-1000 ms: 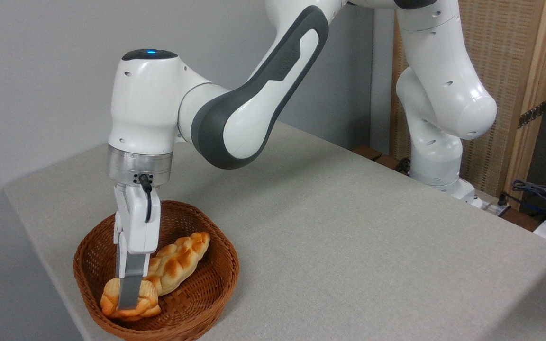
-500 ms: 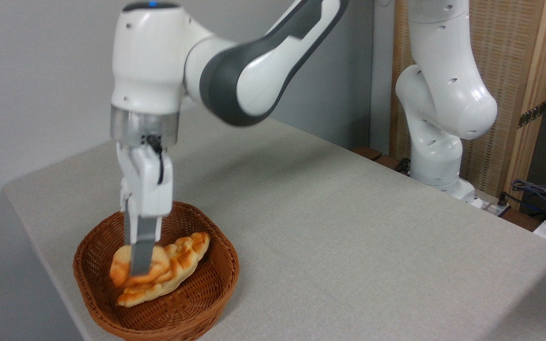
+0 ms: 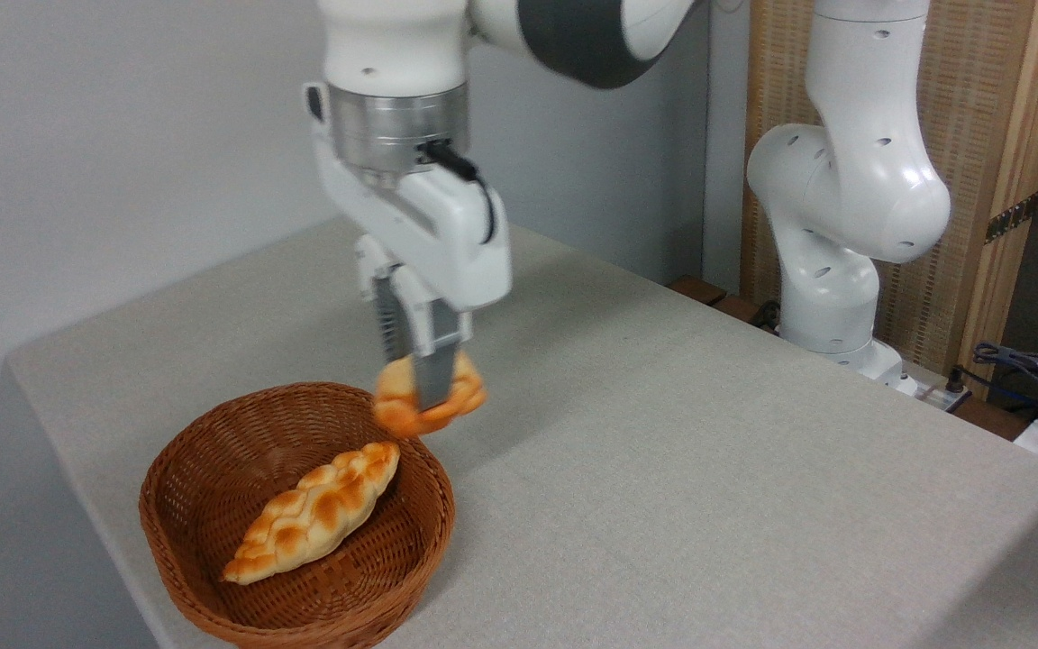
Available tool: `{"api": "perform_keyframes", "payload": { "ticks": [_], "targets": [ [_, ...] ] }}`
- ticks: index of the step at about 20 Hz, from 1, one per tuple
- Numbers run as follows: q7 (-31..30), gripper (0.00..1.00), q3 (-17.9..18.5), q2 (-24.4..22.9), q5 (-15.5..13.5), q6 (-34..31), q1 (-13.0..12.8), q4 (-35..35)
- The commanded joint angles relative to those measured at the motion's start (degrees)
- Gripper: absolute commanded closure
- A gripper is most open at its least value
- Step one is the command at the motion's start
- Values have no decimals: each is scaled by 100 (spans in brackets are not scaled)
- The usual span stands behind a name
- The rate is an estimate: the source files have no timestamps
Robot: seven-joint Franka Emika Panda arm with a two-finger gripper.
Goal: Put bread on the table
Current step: 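Lift the roll out of the basket and carry it beside the basket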
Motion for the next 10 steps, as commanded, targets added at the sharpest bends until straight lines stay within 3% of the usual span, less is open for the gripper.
{"api": "perform_keyframes", "payload": {
  "ticks": [1, 2, 9, 10],
  "targets": [
    [-129, 72, 73, -255, -71, -671, -48, -356],
    [-120, 66, 82, -325, -45, -689, -48, -505],
    [-50, 66, 47, -466, 148, -444, -101, -1226],
    [-50, 62, 12, -466, 175, -409, -110, -1323]
  ]
}}
